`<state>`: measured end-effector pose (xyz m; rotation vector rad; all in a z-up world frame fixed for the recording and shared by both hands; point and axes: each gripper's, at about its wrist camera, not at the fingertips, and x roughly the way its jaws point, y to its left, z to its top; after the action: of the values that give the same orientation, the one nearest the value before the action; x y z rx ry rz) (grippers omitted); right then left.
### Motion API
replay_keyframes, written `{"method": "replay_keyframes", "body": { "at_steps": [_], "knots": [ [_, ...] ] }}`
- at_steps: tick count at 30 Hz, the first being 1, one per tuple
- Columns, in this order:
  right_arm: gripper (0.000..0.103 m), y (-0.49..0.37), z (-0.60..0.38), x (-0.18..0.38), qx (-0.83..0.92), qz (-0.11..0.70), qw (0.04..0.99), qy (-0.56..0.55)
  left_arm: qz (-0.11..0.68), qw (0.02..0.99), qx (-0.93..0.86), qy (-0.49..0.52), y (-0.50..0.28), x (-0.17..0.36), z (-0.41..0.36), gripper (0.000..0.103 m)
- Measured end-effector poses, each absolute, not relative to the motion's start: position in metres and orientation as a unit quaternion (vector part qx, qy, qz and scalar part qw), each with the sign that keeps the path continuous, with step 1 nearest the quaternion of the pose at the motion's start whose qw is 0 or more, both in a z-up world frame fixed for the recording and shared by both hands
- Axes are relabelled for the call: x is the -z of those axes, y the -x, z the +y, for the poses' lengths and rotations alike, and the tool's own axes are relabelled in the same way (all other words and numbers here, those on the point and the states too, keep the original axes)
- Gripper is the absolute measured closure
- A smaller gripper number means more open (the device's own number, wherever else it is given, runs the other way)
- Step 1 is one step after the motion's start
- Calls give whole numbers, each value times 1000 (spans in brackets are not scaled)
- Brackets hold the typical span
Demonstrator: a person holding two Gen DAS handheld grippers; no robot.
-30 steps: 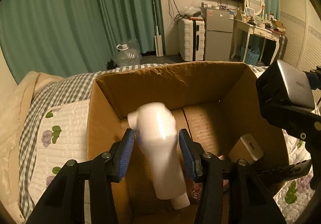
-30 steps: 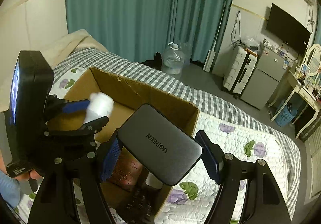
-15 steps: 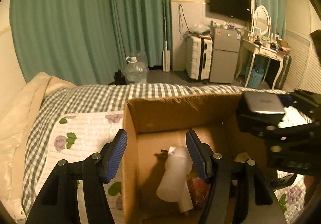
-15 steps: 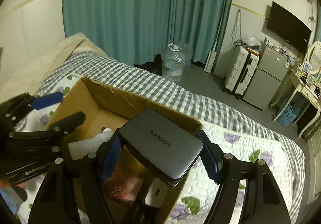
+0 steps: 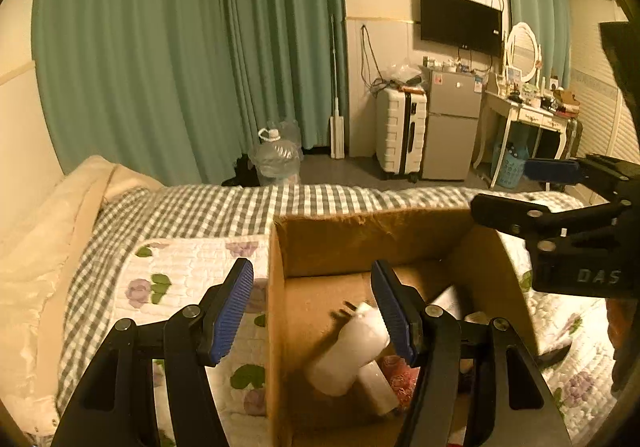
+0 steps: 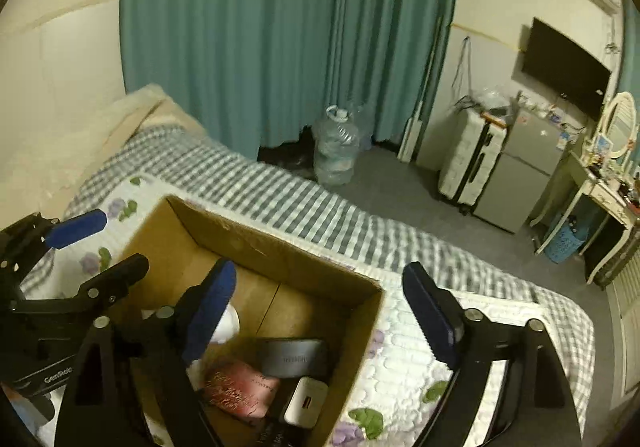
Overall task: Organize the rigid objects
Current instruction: 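Lower the hair dryer into the box with the left gripper while the right gripper drops the power bank in, then grasp the light blue earbud case with the right gripper while the left gripper grasps the red-capped white tube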
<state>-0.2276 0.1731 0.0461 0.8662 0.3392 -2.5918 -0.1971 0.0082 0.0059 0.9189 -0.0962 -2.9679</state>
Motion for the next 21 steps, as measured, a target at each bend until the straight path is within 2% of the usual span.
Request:
{"method": "replay_keyframes", "body": {
  "at_steps": [4,11,16,21],
  "knots": [
    [6,183,186,-79,937,111,179,-280,-29,20,962,-271,167,-36,3,36],
    [0,114,201,-124,946,102,165,-260,-27,31,975,-218,101,-90,-11,30],
    [0,64,199,-127,940,116,178,-268,-31,31,978,-202,62,-103,-16,29],
    [0,36,192,-106,935,119,189,-274,-41,30,976,-210,40,-86,-21,29]
  ]
}}
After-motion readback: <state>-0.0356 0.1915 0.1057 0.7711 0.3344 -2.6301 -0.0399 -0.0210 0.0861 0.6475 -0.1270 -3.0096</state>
